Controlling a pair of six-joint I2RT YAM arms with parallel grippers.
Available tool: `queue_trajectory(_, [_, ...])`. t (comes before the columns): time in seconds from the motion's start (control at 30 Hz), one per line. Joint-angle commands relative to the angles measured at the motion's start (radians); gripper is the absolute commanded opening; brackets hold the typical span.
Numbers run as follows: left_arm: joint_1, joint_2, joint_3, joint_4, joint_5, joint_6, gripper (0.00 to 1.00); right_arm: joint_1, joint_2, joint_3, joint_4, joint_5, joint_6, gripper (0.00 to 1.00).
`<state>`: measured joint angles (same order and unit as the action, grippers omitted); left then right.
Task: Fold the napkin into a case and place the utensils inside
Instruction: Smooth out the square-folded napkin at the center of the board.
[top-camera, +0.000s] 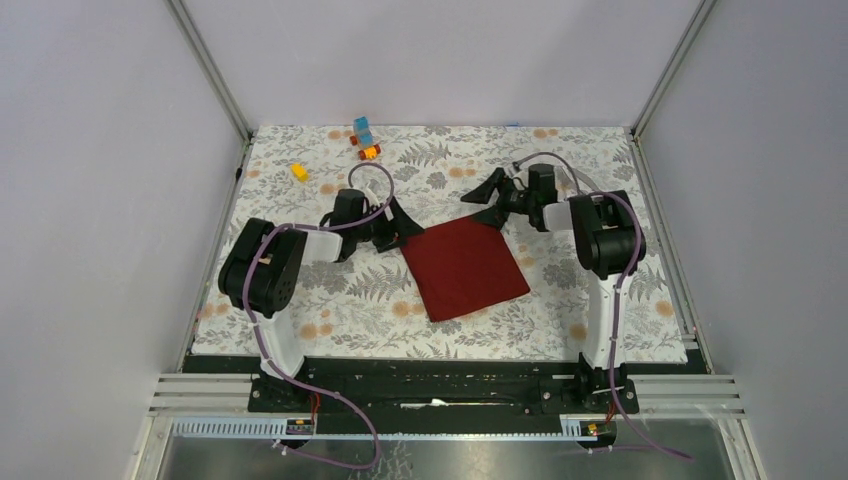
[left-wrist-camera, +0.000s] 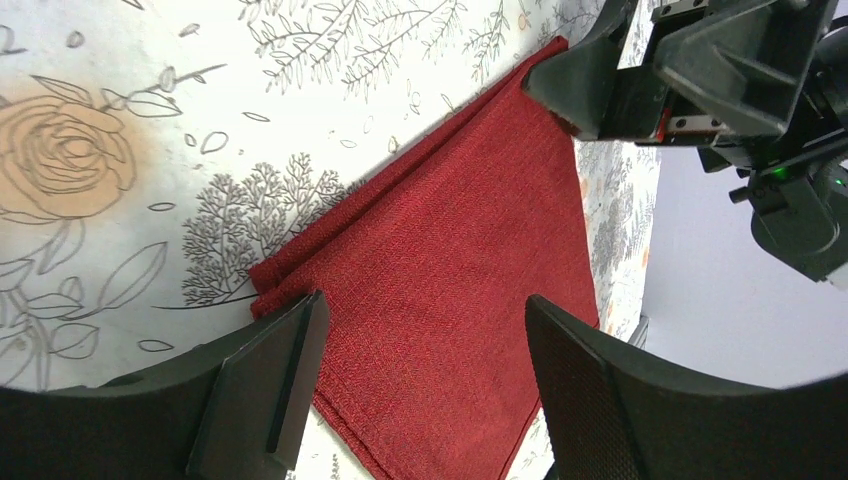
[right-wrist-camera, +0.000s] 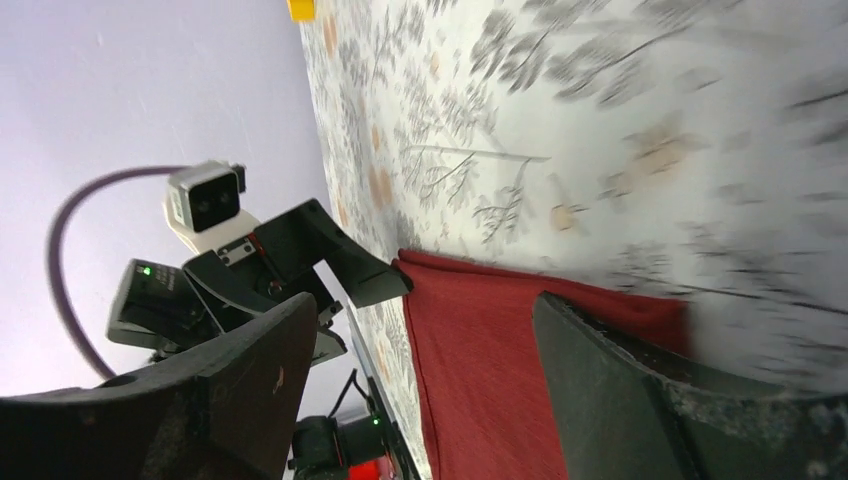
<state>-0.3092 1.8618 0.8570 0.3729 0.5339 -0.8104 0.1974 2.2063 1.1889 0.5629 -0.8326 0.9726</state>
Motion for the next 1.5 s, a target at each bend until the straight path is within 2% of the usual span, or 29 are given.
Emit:
queue_trajectory(0.0, [0.064, 0.051, -0.059, -0.087, -0.109, 0.063, 0.8, -0.113, 0.06, 0.037, -0.083, 0.034, -0.101, 0.87])
queue_trajectory(0.1, [0.056, 0.053, -0.02, -0.113, -0.067, 0.092, 0.81, -0.155, 0.054, 0.075, -0.146, 0.025, -0.153, 0.87])
queue_trajectory(0.17, [0.033, 0.033, 0.031, -0.166, -0.043, 0.121, 0.83, -0.159, 0.012, 0.124, -0.288, 0.049, -0.237, 0.88])
queue_trajectory(0.3, [-0.02, -0.06, 0.13, -0.254, -0.031, 0.157, 0.87, -0.157, -0.171, 0.114, -0.415, 0.087, -0.294, 0.91])
queue_trajectory(0.47, [-0.058, -0.087, 0.206, -0.226, 0.033, 0.102, 0.89, -0.122, -0.315, -0.022, -0.356, -0.014, -0.218, 0.93])
queue_trajectory(0.6, [-0.078, -0.01, 0.229, -0.09, 0.108, 0.01, 0.89, -0.076, -0.358, -0.187, -0.206, -0.06, -0.136, 0.92])
queue_trajectory(0.7, [-0.079, 0.07, 0.244, -0.045, 0.117, -0.008, 0.89, -0.078, -0.388, -0.301, -0.179, -0.063, -0.151, 0.92])
queue_trajectory(0.93, [-0.071, 0.195, 0.26, -0.128, 0.063, 0.08, 0.89, -0.175, -0.468, -0.552, -0.203, -0.061, -0.258, 0.91])
queue_trajectory(1.13, [-0.051, 0.214, 0.23, -0.177, 0.012, 0.123, 0.89, -0.234, -0.595, -0.66, -0.359, 0.019, -0.368, 0.91])
queue_trajectory(1.3, [-0.05, 0.201, 0.228, -0.195, 0.013, 0.137, 0.89, -0.233, -0.777, -0.655, -0.606, 0.13, -0.444, 0.91])
queue_trajectory(1.4, [-0.051, 0.188, 0.235, -0.196, 0.023, 0.132, 0.89, -0.188, -0.899, -0.585, -0.715, 0.161, -0.462, 0.95])
queue_trajectory(1.47, [-0.051, 0.185, 0.238, -0.196, 0.027, 0.131, 0.89, -0.132, -0.922, -0.56, -0.705, 0.136, -0.431, 0.98])
